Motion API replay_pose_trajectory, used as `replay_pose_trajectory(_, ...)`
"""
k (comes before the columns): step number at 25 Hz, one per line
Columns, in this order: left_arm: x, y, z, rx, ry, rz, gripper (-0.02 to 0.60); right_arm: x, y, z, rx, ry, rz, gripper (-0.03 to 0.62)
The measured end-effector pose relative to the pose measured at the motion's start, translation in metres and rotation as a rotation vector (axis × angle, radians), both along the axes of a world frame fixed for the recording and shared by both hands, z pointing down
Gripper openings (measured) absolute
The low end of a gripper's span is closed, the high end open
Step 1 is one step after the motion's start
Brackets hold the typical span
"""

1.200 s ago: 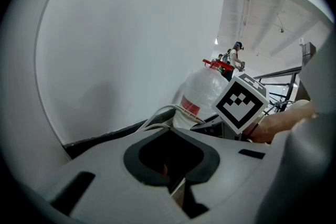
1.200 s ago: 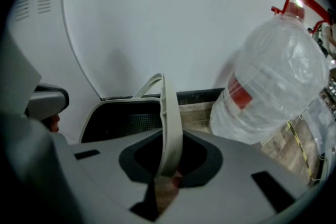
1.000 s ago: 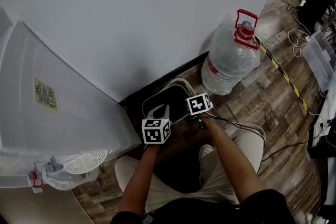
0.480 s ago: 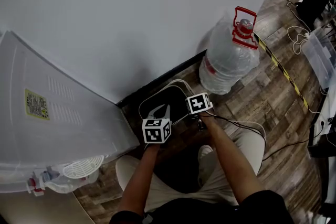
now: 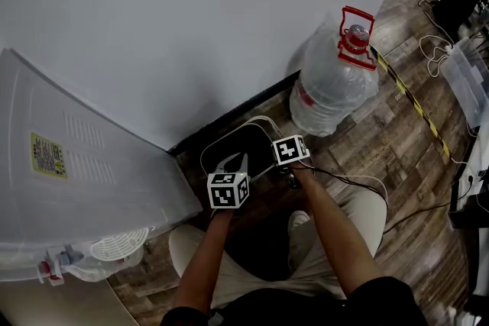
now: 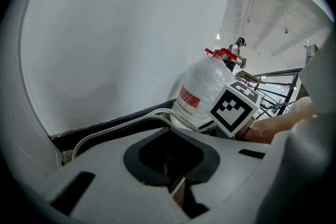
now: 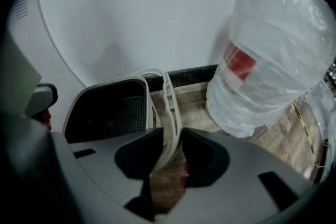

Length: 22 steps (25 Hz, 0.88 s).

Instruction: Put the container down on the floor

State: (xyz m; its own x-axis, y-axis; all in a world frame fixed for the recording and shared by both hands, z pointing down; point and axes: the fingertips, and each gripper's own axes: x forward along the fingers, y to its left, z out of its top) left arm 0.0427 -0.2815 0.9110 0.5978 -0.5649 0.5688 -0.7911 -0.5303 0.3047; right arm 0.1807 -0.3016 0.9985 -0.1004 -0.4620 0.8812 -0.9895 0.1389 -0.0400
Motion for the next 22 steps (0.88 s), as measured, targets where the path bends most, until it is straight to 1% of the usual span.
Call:
replay_pose_trajectory(6,0.005,0.002,0.005,-0.006,-0.003,0.003,0.017,0.003,0.000,0.001,-0.005,-0.010,0.011,0.118)
replay_pose_trajectory(13,-0.001,0.001,0.005,-0.007,-0.003,-0.007,0.017,0.003,0.000,0.002,-0.007,-0.015,0.020,0.119)
replay_pose_trajectory(16,-0.004,0.000,0.005,-0.007,-0.004,-0.014,0.017,0.001,0.005,0.001,-0.030,-0.032,0.018,0.118)
replay_pose_trajectory(22,-0.008,-0.003,0.006,-0.010,-0.001,-0.022,0.017,0.000,0.010,-0.004,-0.046,-0.046,0.028,0.118)
